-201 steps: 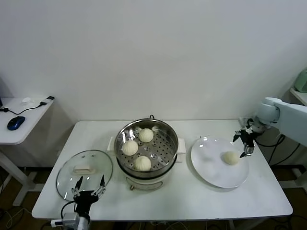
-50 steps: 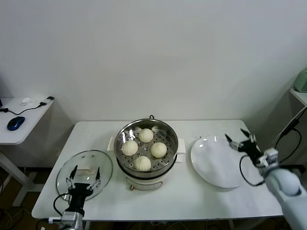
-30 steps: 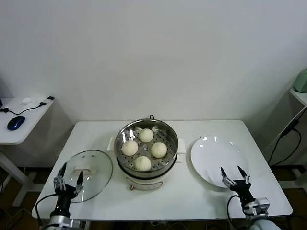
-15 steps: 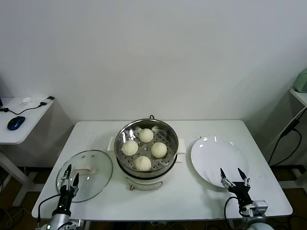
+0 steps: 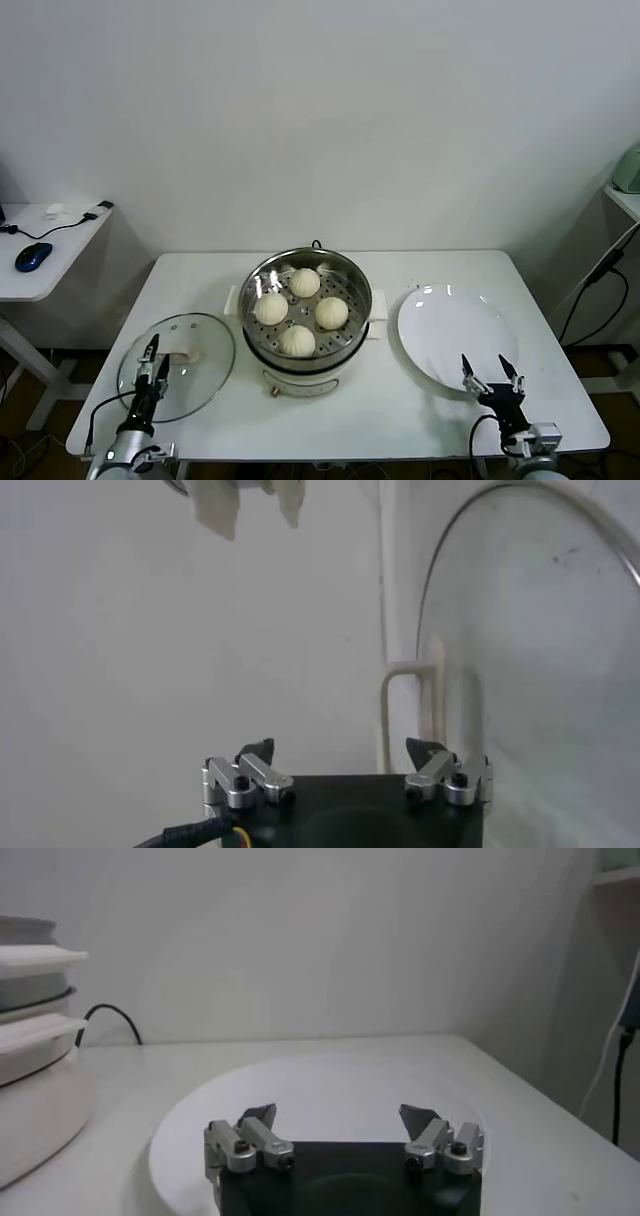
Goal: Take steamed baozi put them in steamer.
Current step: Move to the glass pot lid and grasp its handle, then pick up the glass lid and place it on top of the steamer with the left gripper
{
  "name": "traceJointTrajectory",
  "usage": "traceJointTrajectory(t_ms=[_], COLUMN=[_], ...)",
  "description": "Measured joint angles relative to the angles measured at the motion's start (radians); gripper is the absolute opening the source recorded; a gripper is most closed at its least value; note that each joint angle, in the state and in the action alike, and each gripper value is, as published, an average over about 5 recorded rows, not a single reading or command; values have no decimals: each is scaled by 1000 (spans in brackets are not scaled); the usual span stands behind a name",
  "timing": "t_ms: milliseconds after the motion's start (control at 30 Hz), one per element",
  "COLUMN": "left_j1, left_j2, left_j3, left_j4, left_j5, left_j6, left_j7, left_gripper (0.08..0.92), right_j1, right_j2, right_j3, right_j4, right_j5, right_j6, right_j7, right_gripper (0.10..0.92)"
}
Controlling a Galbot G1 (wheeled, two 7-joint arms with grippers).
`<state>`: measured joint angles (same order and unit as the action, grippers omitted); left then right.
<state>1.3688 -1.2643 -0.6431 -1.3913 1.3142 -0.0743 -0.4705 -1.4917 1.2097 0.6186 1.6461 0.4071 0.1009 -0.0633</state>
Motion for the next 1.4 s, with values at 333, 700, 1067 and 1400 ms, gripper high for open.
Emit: traceJointTrajectory(t_ms=[333, 700, 1067, 1400], left_j1=[-33, -50, -47, -12], left_j2=[-3, -9, -22, -6], left_j3=[17, 20, 14, -27], left_j4=[28, 68, 63, -58], left_j5=[-15, -19, -49, -143], left_j6=[15, 23, 31, 27], left_j7=[22, 28, 36, 104], left_gripper=[735, 415, 142, 135], right_j1=[1, 0, -6, -12], right_j2=[10, 8, 12, 9], right_j3=[0, -3, -7, 1], right_j4=[1, 10, 26, 48], right_j5=[-15, -19, -31, -34], right_j6=[-3, -12, -16, -19], right_j7=[-2, -7, -16, -17], right_gripper=[823, 823, 823, 823])
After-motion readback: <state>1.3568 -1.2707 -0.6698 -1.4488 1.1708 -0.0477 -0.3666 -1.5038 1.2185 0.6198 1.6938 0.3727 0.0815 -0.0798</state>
